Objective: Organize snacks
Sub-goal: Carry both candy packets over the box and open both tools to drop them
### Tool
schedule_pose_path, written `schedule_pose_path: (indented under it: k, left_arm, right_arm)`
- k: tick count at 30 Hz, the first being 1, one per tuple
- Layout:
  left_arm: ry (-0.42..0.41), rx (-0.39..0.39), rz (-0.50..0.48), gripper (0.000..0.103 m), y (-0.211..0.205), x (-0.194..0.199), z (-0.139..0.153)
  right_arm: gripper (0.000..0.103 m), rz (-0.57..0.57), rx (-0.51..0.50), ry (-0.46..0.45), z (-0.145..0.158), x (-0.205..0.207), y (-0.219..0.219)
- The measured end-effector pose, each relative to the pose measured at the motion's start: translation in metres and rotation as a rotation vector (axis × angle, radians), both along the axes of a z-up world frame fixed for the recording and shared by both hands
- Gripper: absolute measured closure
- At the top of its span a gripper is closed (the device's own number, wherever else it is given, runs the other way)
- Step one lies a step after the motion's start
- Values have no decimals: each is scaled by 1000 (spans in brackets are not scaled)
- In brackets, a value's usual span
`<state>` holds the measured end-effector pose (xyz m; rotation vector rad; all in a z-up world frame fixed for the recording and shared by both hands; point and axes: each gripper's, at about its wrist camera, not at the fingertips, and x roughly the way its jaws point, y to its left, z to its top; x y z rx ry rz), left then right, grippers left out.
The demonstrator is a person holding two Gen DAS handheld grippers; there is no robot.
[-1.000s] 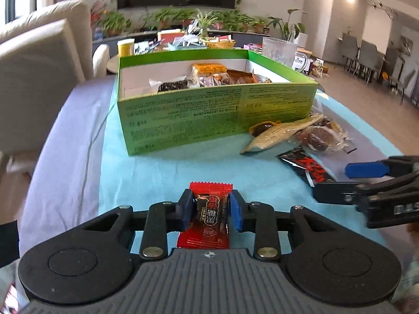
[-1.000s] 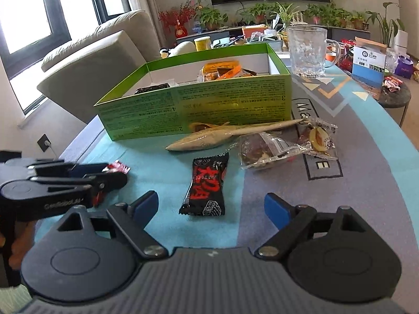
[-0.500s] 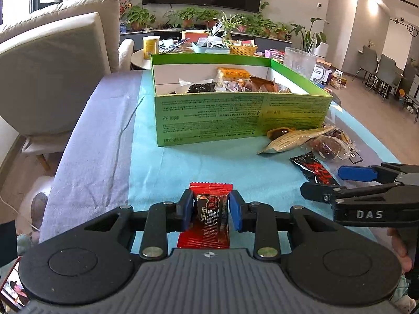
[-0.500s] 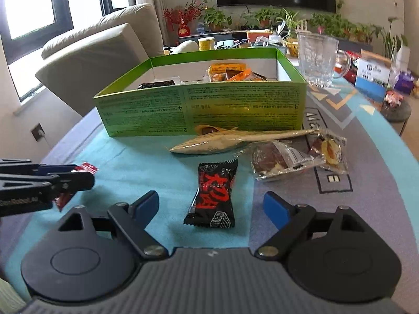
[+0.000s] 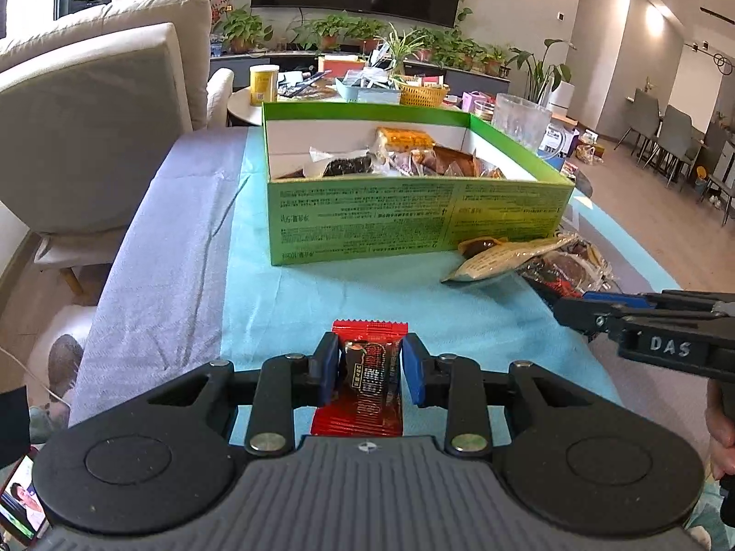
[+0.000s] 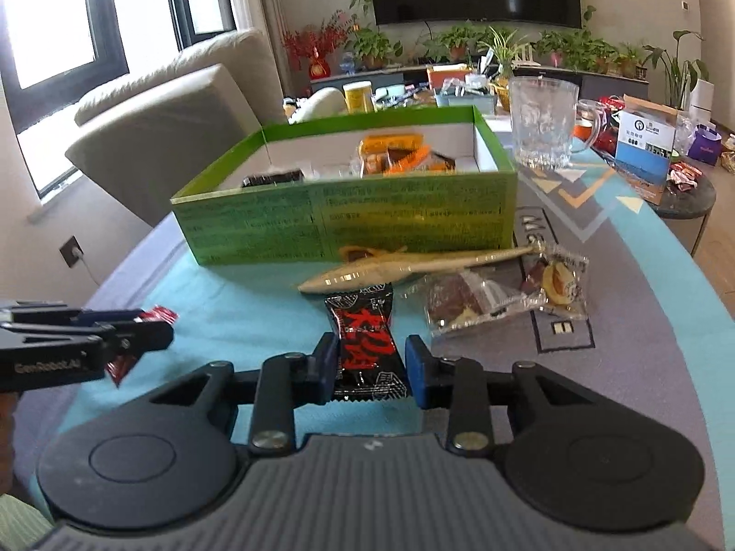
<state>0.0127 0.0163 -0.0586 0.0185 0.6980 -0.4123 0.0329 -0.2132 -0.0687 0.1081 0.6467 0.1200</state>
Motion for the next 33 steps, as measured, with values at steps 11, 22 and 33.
schedule_pose_path:
  k: [11, 22, 33]
  left_arm:
    - [-52, -28, -13, 75, -9, -1, 19]
    - [-184, -88, 4, 75, -33, 29, 64]
    - [-119, -124, 74, 75, -45, 105, 61]
  right_arm:
    - [61, 1, 57, -138, 42, 2, -9]
    - [61, -14, 49, -230, 71, 38, -20]
    - [61, -40, 71, -236, 73, 74, -34]
